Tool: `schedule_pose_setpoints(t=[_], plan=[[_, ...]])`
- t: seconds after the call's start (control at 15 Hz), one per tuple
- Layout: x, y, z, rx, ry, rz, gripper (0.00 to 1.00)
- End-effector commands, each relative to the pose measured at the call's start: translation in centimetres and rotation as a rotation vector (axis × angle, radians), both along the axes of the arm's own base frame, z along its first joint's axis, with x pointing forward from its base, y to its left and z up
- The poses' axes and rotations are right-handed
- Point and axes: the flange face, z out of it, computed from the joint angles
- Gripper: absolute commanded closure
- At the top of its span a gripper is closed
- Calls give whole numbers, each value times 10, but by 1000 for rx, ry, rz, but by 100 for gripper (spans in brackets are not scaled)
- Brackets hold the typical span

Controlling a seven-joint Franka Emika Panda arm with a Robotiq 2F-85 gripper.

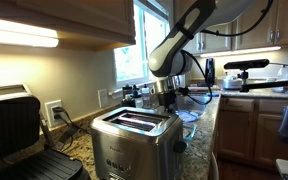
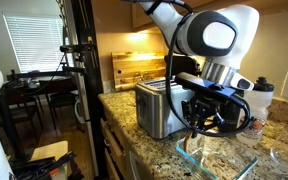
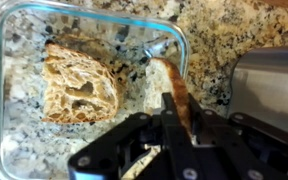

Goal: Place one slice of bread in the toaster

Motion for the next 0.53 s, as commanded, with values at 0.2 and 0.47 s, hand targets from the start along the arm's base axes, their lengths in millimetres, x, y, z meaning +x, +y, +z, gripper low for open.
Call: schedule_pose_setpoints(t=[0.2, 0.47], plan=[[-21, 3, 33, -12, -90, -5, 92], [-28, 1, 50, -18, -122, -13, 92]])
